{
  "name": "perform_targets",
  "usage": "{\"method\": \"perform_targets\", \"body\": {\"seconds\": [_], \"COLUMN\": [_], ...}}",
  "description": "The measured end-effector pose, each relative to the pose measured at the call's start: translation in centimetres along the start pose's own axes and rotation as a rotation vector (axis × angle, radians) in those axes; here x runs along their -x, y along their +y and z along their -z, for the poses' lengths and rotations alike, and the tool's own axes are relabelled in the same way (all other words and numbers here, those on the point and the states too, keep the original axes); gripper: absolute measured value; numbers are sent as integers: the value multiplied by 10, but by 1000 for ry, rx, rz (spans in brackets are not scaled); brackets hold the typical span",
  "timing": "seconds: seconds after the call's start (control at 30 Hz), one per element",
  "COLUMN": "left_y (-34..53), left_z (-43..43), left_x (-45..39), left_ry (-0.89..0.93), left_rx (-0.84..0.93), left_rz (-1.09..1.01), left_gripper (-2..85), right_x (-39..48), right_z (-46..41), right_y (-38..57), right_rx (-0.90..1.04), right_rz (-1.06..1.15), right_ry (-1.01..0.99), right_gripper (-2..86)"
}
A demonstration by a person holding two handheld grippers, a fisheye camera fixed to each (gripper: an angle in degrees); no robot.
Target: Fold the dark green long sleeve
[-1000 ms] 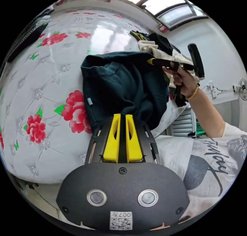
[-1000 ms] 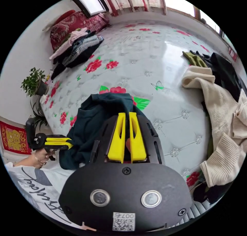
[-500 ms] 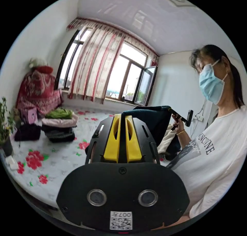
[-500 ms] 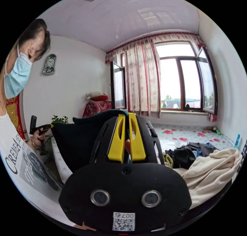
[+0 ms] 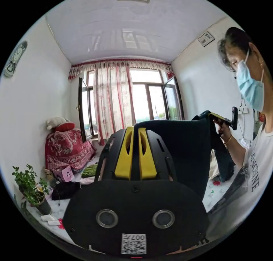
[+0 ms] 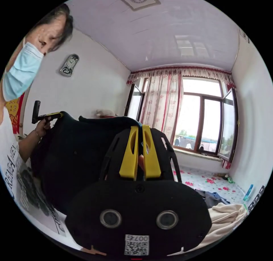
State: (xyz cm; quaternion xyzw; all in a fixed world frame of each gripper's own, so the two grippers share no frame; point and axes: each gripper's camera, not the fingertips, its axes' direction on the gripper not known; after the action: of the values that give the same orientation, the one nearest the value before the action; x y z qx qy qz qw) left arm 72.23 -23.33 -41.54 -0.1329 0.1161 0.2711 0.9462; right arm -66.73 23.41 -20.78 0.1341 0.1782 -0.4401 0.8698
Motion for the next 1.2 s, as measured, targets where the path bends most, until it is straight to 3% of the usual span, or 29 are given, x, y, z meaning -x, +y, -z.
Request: {"method": "perform_targets", "body": {"seconds": [0.13,0.23,0.3,0.37,0.53,0.63,0.77,0.83,0.93,1.03,1.1,1.2], "left_y": [32,97,147,200,379,440,466,462,459,445,419,360], "left_z": [-154,-241,-255,-252,-234,-214,-220,-236,-259,-266,-254,-217], "left_x": [67,107,117,114,56,28,6,-5,-2,34,75,162], "left_ry": [-48,-103,-129,-143,-113,-103,-37,-63,-23,-74,-139,-322], "left_rx": [287,557,625,669,1074,1205,1244,1262,1326,1369,1299,1123], "left_rz": [135,313,409,443,473,550,588,458,357,323,341,465], "left_gripper": [83,109,102,96,90,87,93,68,19,-3,-7,-8], "right_x": [-21,-31,-40,-42,-32,-29,-23,-22,-42,-83,-119,-132], "right_z": [-130,-239,-283,-284,-253,-231,-242,-258,-272,-275,-261,-236], "right_y": [17,70,139,195,354,407,429,445,443,447,444,416], "right_rx": [240,556,774,857,1203,1337,1406,1498,1485,1587,1624,1509], "right_rz": [-56,-91,-168,-235,-375,-464,-405,-376,-373,-335,-346,-392], "right_ry": [28,88,95,63,32,24,67,33,2,254,446,423], "right_gripper": [23,30,36,42,62,69,73,74,74,63,55,55]}}
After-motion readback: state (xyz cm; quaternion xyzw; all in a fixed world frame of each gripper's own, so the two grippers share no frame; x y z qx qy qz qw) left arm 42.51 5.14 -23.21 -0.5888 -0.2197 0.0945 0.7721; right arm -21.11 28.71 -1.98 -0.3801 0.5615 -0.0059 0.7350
